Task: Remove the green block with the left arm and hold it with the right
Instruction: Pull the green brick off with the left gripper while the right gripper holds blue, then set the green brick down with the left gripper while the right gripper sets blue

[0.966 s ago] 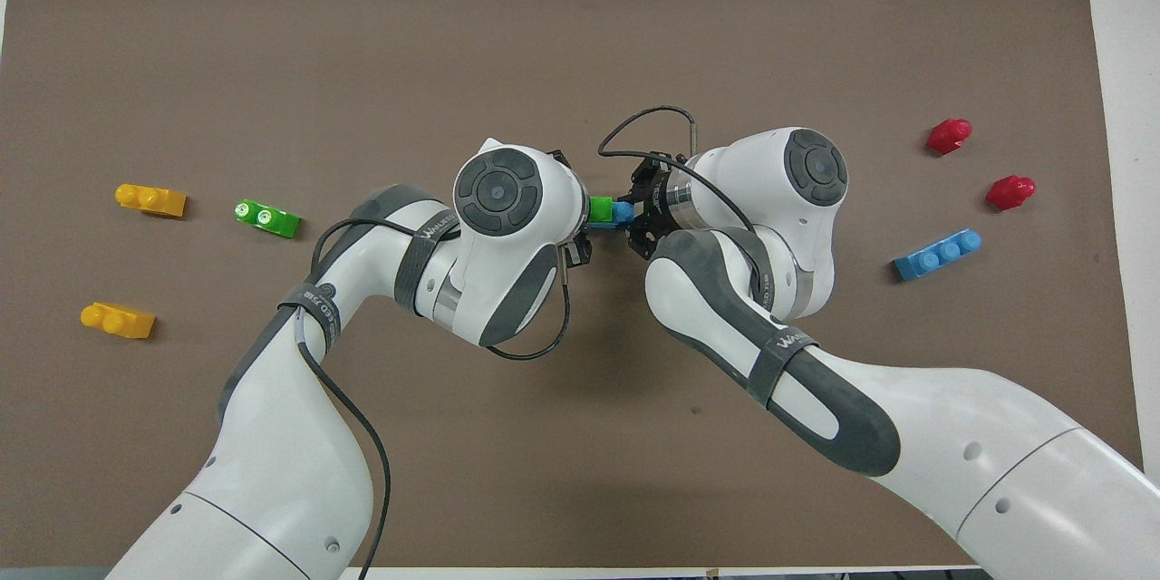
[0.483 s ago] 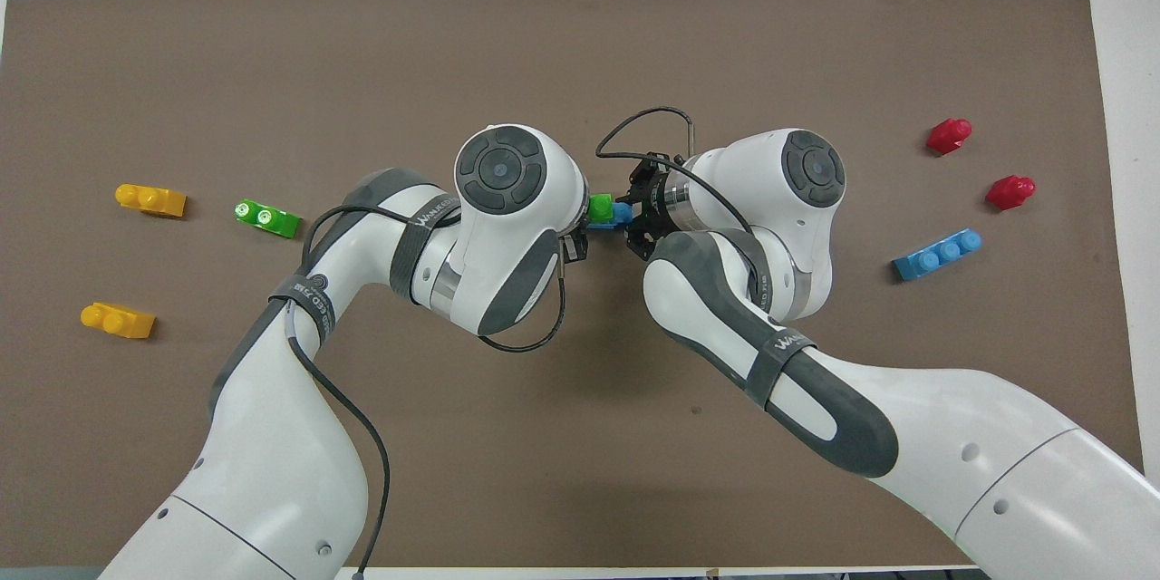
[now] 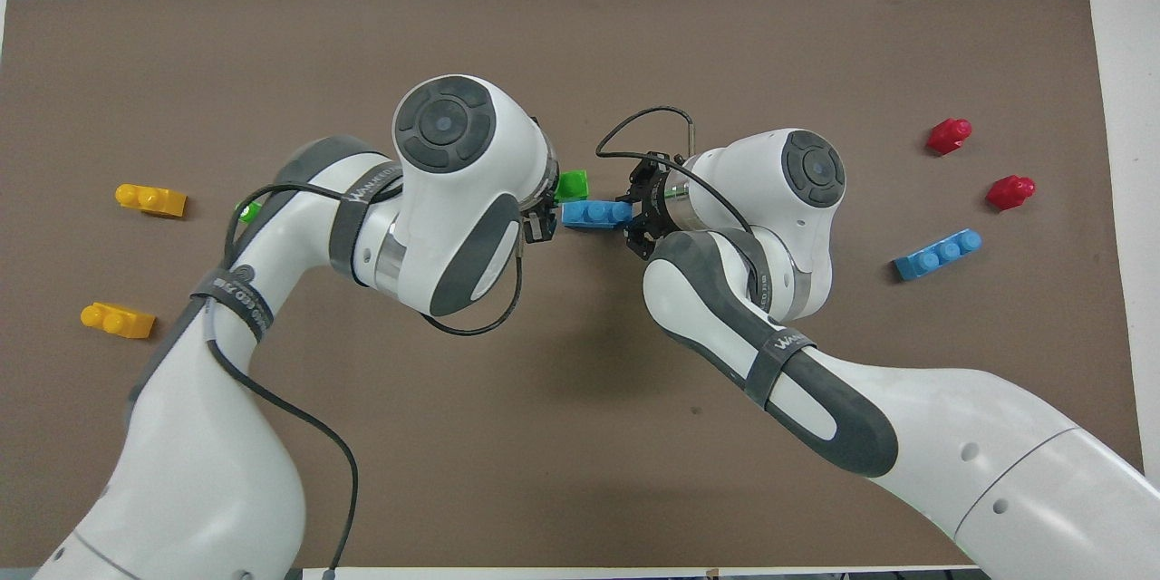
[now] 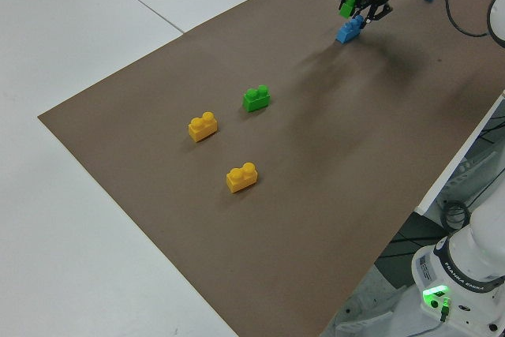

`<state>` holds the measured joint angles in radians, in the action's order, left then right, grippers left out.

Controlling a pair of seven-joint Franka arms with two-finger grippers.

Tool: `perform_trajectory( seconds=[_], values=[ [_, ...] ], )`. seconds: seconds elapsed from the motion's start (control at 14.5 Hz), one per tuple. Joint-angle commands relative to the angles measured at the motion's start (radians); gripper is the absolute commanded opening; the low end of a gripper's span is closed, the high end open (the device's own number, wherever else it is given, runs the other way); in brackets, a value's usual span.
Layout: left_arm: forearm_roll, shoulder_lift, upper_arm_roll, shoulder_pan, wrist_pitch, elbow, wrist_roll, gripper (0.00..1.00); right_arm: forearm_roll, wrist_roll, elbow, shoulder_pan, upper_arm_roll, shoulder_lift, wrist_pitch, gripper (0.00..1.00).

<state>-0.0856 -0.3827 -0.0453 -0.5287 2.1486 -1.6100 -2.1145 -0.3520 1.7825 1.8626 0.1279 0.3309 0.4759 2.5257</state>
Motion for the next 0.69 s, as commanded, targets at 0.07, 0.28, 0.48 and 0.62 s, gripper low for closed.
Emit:
perform_trajectory(
  seconds=[0.07,0.28,0.48,0.62],
  values=[
    [-0.031,0.238,-0.002,0.087,-0.061,-0.230,0.242,0.10,-0.007,-0.006,-0.071,-0.033,0.002,0.006,-0.088,0.00],
    [-0.036,0.372,0.001,0.159,-0.105,-0.379,0.466,0.08,-0.005,-0.124,-0.128,-0.115,0.000,-0.005,-0.206,0.00],
    [-0.036,0.476,0.001,0.309,-0.169,-0.471,0.754,0.08,-0.007,-0.363,-0.129,-0.273,0.000,-0.017,-0.339,0.00],
    [-0.036,0.501,0.001,0.409,-0.185,-0.513,0.964,0.08,-0.007,-0.498,-0.119,-0.374,-0.001,-0.026,-0.409,0.00]
  ],
)
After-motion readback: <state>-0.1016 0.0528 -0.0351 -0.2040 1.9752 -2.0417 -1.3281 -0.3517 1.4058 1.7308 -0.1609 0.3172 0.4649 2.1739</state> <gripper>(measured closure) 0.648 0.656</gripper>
